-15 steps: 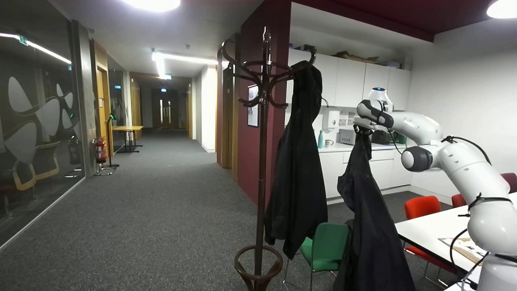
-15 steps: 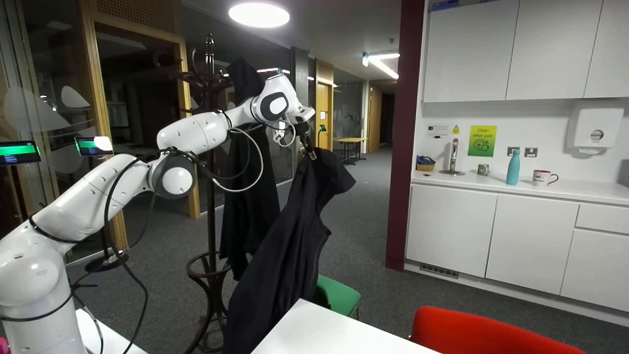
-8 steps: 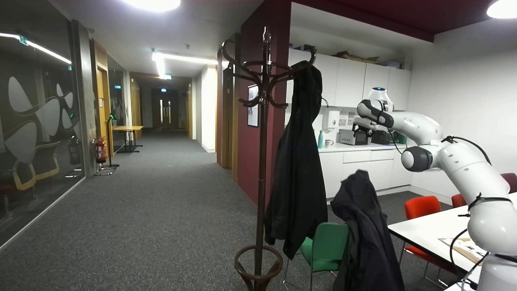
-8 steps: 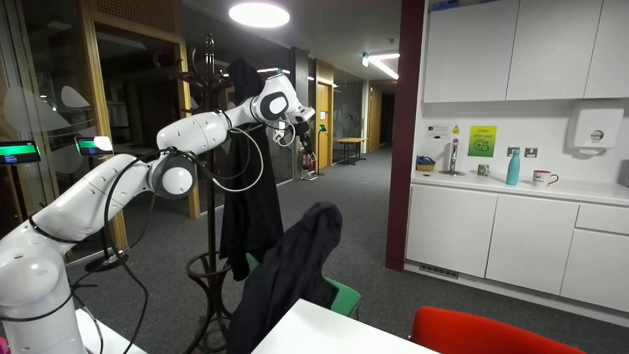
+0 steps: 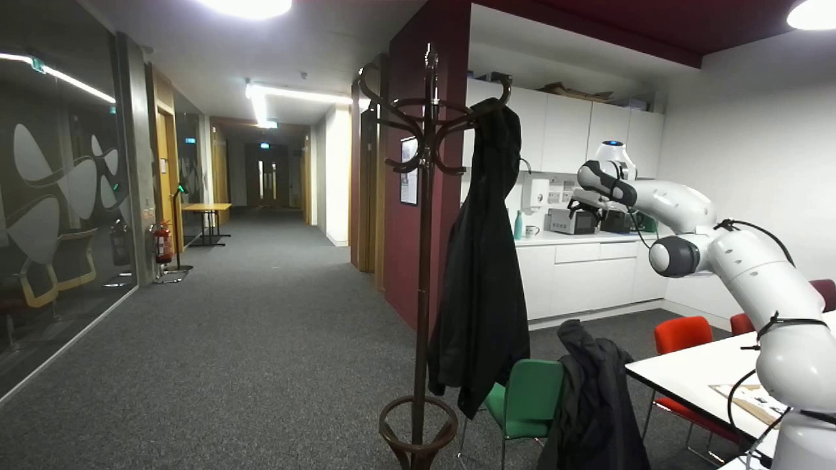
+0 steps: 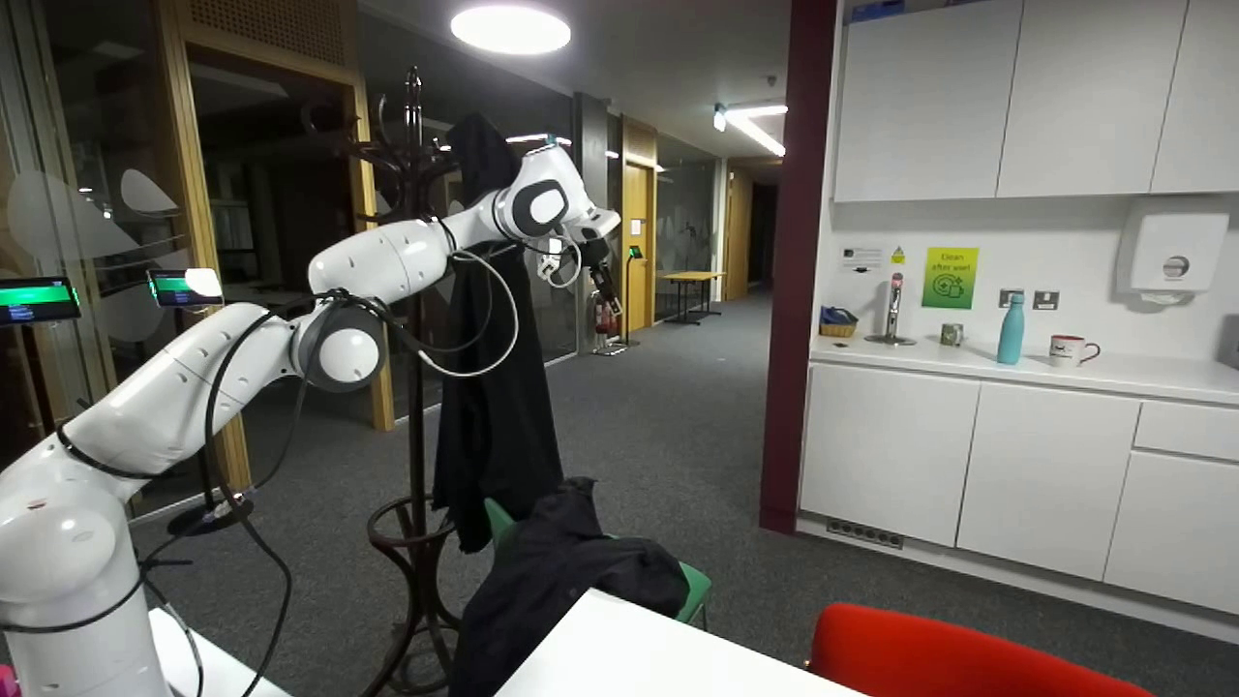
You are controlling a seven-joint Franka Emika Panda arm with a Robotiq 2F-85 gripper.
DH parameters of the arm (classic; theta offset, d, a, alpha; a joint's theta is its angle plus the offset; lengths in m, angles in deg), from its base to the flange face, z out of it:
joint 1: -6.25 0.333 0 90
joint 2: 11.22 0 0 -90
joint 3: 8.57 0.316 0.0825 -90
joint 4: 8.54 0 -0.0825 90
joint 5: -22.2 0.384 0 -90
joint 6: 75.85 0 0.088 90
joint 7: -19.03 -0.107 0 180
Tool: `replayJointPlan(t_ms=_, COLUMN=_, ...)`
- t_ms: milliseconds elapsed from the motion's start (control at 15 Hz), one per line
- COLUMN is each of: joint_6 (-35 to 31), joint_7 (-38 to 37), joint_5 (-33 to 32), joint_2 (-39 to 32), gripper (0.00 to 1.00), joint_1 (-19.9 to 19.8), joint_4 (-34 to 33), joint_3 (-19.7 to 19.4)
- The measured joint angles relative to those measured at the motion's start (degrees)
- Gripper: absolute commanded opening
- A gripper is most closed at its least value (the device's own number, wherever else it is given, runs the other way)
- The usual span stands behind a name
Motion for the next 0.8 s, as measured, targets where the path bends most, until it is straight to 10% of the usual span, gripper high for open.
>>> replayJointPlan(t_ms=800, joint_6=0.66, joint_7=-0.02, joint_5=-0.88, joint_2=8.84, gripper=1.0, joint_1=1.5, joint_4=-1.05, joint_3=-0.5)
